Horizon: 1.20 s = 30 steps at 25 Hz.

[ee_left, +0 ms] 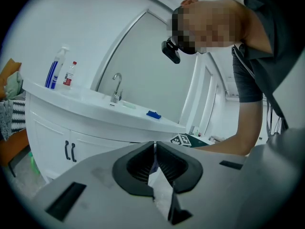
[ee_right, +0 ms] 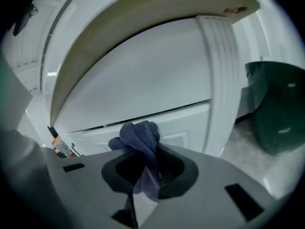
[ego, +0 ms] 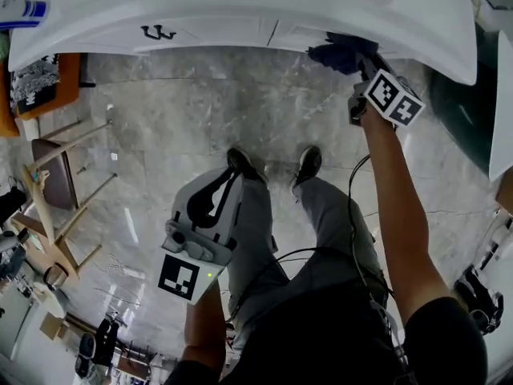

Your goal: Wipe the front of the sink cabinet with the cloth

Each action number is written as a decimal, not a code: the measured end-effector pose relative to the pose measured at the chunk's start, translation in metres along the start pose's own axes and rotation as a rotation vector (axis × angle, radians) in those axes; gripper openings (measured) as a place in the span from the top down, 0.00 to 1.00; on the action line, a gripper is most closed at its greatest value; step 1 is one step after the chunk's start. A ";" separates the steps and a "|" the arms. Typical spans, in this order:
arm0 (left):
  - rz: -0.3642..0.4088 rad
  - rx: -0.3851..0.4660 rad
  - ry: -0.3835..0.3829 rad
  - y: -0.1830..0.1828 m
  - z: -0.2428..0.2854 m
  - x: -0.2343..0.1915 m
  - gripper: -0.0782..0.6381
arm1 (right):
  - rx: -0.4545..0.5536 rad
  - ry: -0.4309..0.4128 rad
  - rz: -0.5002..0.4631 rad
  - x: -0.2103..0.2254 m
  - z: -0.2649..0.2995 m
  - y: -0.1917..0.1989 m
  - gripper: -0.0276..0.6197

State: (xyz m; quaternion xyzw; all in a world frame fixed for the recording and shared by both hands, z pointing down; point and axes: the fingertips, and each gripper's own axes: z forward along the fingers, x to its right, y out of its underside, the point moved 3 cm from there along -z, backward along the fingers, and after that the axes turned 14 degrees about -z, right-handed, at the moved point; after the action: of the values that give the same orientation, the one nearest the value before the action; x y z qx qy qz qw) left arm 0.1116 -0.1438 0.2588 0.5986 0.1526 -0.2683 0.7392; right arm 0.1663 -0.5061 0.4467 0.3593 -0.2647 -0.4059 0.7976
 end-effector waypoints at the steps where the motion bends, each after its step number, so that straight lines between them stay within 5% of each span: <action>1: -0.001 0.004 0.006 -0.001 0.001 -0.001 0.87 | -0.011 0.037 -0.012 0.018 -0.006 0.000 0.86; 4: -0.009 0.008 0.018 -0.001 0.002 -0.003 0.87 | -0.029 0.018 -0.041 0.011 -0.002 -0.001 0.86; 9: -0.009 -0.024 0.022 0.005 0.001 -0.005 0.87 | -0.018 -0.202 -0.051 -0.100 0.046 0.002 0.86; 12: 0.000 -0.027 0.015 0.004 -0.001 -0.007 0.87 | -0.027 -0.279 0.024 -0.139 0.062 -0.001 0.86; 15: 0.001 -0.016 0.006 0.001 -0.005 -0.009 0.87 | -0.017 -0.227 0.072 -0.114 0.049 -0.003 0.86; 21: -0.025 0.011 0.003 0.003 -0.009 -0.012 0.87 | 0.016 0.026 0.020 0.005 -0.003 -0.008 0.86; 24: -0.036 -0.002 0.002 0.010 -0.010 -0.012 0.87 | 0.001 -0.019 0.026 -0.014 0.006 -0.006 0.86; 30: -0.024 -0.022 -0.001 0.010 -0.004 -0.011 0.87 | -0.047 -0.231 0.005 -0.124 0.064 0.006 0.86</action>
State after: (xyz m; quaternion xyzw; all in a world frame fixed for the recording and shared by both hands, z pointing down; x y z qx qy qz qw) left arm 0.1091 -0.1361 0.2720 0.5884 0.1623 -0.2758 0.7425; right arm 0.0575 -0.4231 0.4735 0.2907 -0.3460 -0.4487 0.7710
